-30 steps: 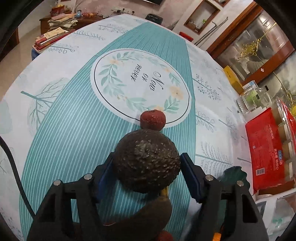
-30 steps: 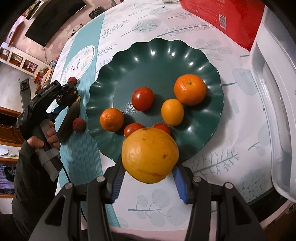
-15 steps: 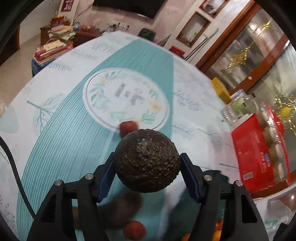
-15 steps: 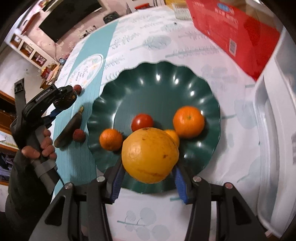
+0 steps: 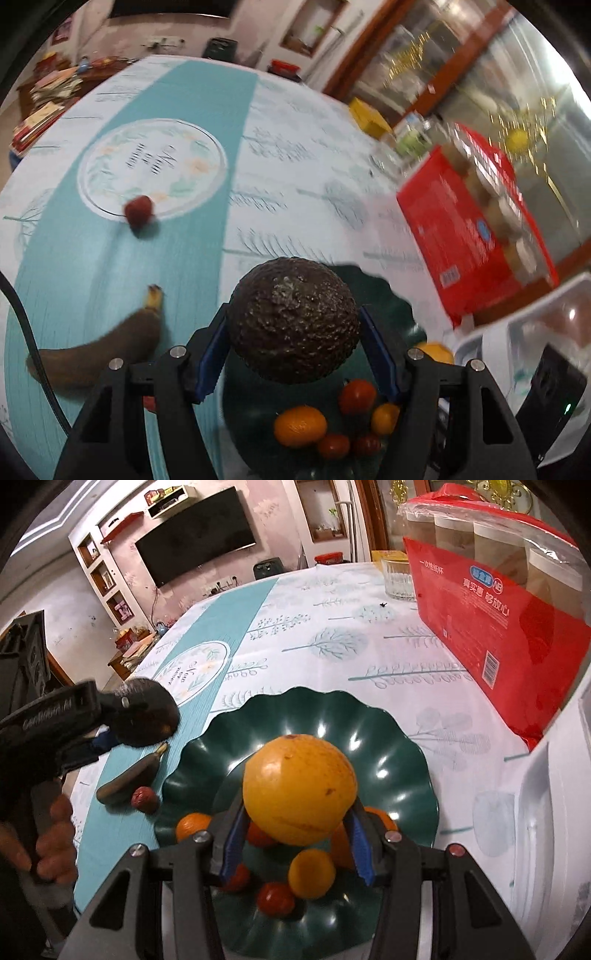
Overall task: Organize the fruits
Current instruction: 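Lower the avocado and grapefruit onto the plate and open both tools, then withdraw both open tools from the plate toward the cucumber, then grasp the dark cucumber with the left tool while the right tool grasps the red lychee, then carry the cucumber and lychee onto the green plate and open both tools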
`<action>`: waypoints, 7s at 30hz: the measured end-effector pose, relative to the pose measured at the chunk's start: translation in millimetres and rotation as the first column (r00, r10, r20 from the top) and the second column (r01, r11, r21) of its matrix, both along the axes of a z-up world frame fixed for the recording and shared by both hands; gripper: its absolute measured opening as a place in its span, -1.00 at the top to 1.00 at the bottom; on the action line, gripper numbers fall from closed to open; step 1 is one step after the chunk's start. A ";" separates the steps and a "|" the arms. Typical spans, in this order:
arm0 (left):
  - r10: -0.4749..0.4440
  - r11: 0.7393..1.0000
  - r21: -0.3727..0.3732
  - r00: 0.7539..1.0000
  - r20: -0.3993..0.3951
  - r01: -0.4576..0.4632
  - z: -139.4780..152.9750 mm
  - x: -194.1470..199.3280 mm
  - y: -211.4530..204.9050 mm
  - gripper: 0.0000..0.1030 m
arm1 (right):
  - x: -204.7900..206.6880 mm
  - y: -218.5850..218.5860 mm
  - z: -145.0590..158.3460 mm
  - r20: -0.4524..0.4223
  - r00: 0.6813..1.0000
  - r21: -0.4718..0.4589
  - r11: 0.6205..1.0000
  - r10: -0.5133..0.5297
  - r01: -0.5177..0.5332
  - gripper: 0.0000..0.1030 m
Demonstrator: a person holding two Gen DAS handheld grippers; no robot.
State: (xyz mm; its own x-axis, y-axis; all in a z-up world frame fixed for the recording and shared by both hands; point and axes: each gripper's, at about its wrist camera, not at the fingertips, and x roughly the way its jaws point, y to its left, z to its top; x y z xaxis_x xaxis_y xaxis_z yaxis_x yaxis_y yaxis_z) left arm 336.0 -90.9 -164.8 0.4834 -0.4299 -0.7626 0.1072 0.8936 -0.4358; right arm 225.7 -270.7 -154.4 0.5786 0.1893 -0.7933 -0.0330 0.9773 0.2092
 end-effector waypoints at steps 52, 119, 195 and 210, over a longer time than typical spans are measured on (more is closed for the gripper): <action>0.007 0.981 0.192 0.998 -0.064 0.005 31.7 -154.1 172.9 -0.63 | -115.3 130.3 12.5 -0.155 0.982 0.034 0.993 -0.108 0.114 -0.18; -0.555 0.730 0.292 0.786 -0.273 0.618 -62.8 7.2 89.0 -0.03 | -4.5 236.3 -57.0 0.060 0.998 -0.316 0.948 -0.010 0.028 0.22; -0.158 0.984 -0.083 0.987 -0.029 0.155 38.0 -65.6 -10.8 0.37 | -94.5 -5.3 10.0 -0.042 0.997 -0.043 0.997 -0.061 0.059 0.39; -0.203 0.977 -0.080 0.979 -0.033 0.200 11.3 -55.0 -61.6 0.45 | -69.3 -12.8 -23.1 -0.103 0.994 0.005 0.999 0.039 -0.038 0.39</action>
State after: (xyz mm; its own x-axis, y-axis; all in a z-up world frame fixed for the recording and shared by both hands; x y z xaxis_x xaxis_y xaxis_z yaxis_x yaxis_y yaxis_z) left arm 281.0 -152.5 -153.5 0.3503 -0.5729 -0.7410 0.2623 0.8195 -0.5095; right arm 156.4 -283.6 -177.5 0.4856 0.2126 -0.8479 -0.0484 0.9750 0.2168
